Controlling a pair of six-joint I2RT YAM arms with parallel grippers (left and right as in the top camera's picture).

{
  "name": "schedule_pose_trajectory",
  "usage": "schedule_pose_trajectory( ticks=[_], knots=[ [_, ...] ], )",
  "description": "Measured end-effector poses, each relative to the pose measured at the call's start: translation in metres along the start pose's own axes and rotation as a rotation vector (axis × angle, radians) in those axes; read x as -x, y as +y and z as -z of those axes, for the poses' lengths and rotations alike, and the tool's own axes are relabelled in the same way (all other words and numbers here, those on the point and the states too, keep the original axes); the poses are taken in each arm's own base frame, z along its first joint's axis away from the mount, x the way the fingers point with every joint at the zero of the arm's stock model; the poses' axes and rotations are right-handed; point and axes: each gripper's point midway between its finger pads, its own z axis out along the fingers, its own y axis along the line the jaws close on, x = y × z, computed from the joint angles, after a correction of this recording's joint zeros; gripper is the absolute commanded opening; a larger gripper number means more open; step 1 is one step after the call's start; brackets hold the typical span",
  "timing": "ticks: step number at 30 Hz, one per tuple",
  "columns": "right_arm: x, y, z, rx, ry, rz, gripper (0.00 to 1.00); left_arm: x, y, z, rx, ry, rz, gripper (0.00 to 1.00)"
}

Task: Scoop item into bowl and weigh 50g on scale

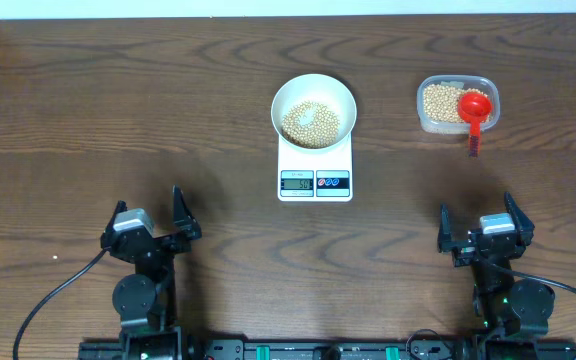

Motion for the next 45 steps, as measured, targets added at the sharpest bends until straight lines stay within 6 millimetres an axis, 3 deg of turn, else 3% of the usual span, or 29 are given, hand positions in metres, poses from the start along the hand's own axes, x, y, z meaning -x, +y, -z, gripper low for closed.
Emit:
schedule_pose_trajectory(
  ticks=[8,22,45],
  knots=[
    [0.000,0.000,0.000,-0.002,0.000,0.000,0.99,-0.025,-0.010,0.008,-0.075,0.087,-0.164,0.98],
    [0.000,0.000,0.000,-0.002,0.000,0.000,0.99,-0.020,-0.011,0.009,-0.083,0.071,-0.250,0.98],
    [0.000,0.000,0.000,-0.002,0.000,0.000,0.99,-0.026,-0.010,0.008,-0.082,0.094,-0.254,0.98]
  ],
)
